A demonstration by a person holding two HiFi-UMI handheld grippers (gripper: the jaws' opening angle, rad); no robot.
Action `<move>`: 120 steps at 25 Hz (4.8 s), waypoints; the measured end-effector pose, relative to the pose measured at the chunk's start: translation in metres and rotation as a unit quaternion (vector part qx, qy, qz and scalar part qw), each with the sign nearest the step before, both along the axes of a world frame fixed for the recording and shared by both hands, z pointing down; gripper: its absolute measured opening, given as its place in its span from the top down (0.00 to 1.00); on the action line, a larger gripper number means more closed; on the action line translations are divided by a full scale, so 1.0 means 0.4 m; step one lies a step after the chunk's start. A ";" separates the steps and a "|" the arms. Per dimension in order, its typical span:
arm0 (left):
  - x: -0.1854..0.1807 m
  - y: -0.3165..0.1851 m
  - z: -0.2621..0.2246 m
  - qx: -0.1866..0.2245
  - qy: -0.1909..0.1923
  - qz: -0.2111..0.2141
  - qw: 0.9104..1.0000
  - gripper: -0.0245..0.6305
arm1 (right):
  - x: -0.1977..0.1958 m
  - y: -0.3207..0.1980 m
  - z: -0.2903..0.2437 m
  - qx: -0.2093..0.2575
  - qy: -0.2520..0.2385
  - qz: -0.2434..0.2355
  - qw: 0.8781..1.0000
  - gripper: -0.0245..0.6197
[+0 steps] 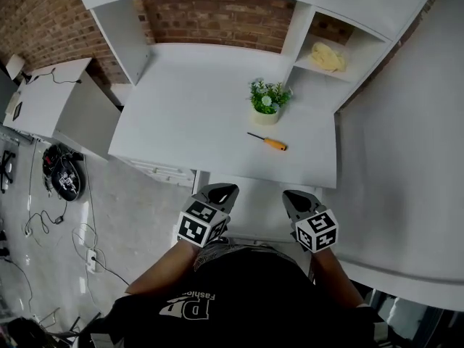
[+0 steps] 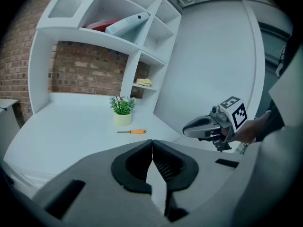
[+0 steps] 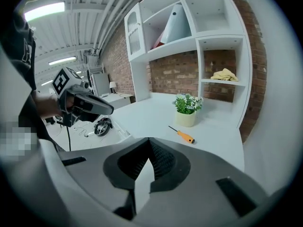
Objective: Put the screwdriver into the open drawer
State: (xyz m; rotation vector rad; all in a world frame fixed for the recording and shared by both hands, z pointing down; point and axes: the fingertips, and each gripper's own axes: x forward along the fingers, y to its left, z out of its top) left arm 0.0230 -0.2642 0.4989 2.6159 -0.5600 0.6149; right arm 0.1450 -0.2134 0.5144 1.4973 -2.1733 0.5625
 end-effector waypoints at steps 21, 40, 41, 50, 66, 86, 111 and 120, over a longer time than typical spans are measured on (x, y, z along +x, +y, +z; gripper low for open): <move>-0.134 -0.123 0.179 -0.050 -0.045 0.036 0.997 0.93 | 0.092 -0.390 0.258 -0.101 0.280 -0.081 0.951 0.95; -0.184 -0.074 0.249 -0.097 -0.061 -0.052 0.992 0.93 | 0.154 -0.531 0.472 -0.205 0.352 -0.242 0.881 0.80; -0.188 -0.075 0.249 -0.097 -0.061 -0.057 0.992 0.93 | 0.153 -0.534 0.475 -0.212 0.350 -0.249 0.878 0.80; -0.204 -0.067 0.238 -0.102 -0.051 -0.082 0.990 0.93 | 0.154 -0.538 0.476 -0.249 0.324 -0.271 0.872 0.82; -0.193 -0.066 0.189 -0.100 -0.016 -0.053 0.993 0.93 | 0.118 -0.435 0.326 -0.191 0.333 -0.241 0.892 0.83; -0.101 -0.040 0.168 -0.080 -0.026 0.021 0.996 0.93 | 0.043 -0.092 0.342 -0.180 0.317 -0.253 0.896 0.83; -0.152 0.041 0.242 -0.113 -0.065 -0.002 0.991 0.93 | -0.039 0.035 0.706 -0.239 0.333 -0.313 0.857 0.83; -0.213 0.025 0.265 -0.119 -0.081 -0.031 0.989 0.93 | -0.048 0.016 0.764 -0.243 0.352 -0.350 0.833 0.83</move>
